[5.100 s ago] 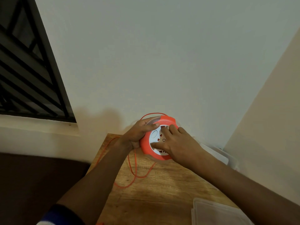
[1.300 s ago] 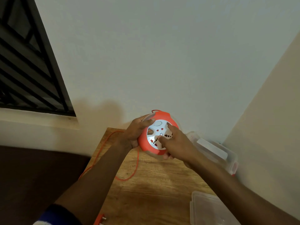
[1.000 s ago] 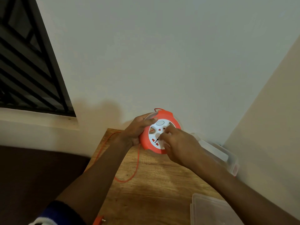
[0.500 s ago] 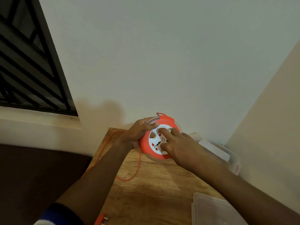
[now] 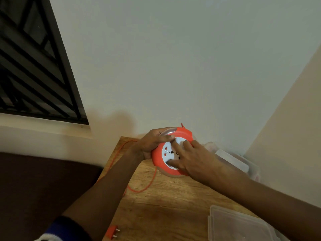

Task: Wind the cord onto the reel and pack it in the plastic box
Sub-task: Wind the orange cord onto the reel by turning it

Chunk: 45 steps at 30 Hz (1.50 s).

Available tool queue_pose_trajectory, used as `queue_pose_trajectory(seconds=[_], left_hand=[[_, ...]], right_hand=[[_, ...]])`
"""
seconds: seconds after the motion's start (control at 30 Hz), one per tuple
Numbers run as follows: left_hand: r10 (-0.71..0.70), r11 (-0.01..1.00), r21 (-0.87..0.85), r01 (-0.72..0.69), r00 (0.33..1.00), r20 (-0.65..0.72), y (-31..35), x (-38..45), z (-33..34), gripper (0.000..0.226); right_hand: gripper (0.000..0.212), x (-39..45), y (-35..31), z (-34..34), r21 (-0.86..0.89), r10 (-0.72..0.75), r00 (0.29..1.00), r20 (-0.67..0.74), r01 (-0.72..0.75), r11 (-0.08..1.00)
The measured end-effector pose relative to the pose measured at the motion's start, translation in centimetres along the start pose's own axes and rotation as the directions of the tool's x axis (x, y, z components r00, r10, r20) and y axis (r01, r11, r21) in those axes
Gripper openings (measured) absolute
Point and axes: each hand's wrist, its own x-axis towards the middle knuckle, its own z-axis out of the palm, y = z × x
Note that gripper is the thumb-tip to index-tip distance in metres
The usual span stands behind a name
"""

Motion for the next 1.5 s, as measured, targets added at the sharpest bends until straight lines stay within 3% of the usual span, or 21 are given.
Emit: queue_pose_trajectory(seconds=[0.37,0.53,0.6,0.7,0.9,1.03,1.07,1.13,1.23,1.3,1.4,1.5], left_hand=[[0.026,0.999,-0.033,-0.029,0.996,-0.082,0.0,-0.8,0.3,0.062],[0.041,0.999,-0.016,-0.042,0.996,-0.079,0.1,-1.1,0.4,0.065],[0.032,0.999,-0.02,-0.034,0.996,-0.083,0.0,-1.2,0.6,0.064],[0.039,0.998,-0.038,-0.044,0.993,-0.112,-0.2,-1.4,0.9,0.058],[0.089,0.99,-0.096,-0.102,0.987,-0.134,-0.5,-2.3,1.3,0.067],[0.107,0.984,-0.123,-0.126,0.983,-0.152,-0.5,-2.3,1.1,0.062],[0.104,0.985,-0.121,-0.125,0.981,-0.163,-0.4,-2.4,1.0,0.064],[0.099,0.986,-0.117,-0.12,0.979,-0.178,0.0,-2.5,1.0,0.067],[0.104,0.987,-0.102,-0.123,0.98,-0.171,0.3,-2.8,1.1,0.059],[0.104,0.991,-0.072,-0.117,0.981,-0.162,0.2,-2.7,1.2,0.052],[0.088,0.992,-0.082,-0.1,0.986,-0.141,-0.2,-2.5,1.4,0.047],[0.084,0.992,-0.078,-0.094,0.989,-0.12,-0.5,-2.4,1.5,0.051]], right_hand=[[0.07,0.7,-0.9,-1.0,0.175,0.171,0.985,0.019,-0.172,0.969],[0.079,0.8,-1.4,-0.4,0.166,0.231,0.972,-0.033,-0.223,0.961],[0.074,0.9,-1.6,-0.1,0.214,0.338,0.937,-0.088,-0.313,0.925],[0.07,1.2,-1.9,0.1,0.326,0.498,0.857,-0.13,-0.438,0.838],[0.052,0.8,-2.6,-0.5,0.544,0.642,0.755,-0.131,-0.487,0.683],[0.056,1.1,-2.4,-0.9,0.825,0.713,0.685,0.148,-0.483,0.293],[0.059,1.0,-2.5,-1.0,0.835,0.702,0.688,0.181,-0.485,0.26],[0.059,0.8,-2.8,-1.2,0.79,0.68,0.721,0.136,-0.493,0.364],[0.048,0.3,-2.6,-1.5,0.57,0.649,0.756,-0.084,-0.498,0.654],[0.041,0.2,-1.9,-1.7,0.433,0.554,0.815,-0.171,-0.443,0.785],[0.036,-0.2,-1.4,-1.8,0.352,0.343,0.918,-0.201,-0.259,0.9],[0.04,-0.7,-1.2,-1.4,0.289,0.184,0.971,-0.15,-0.135,0.948]])
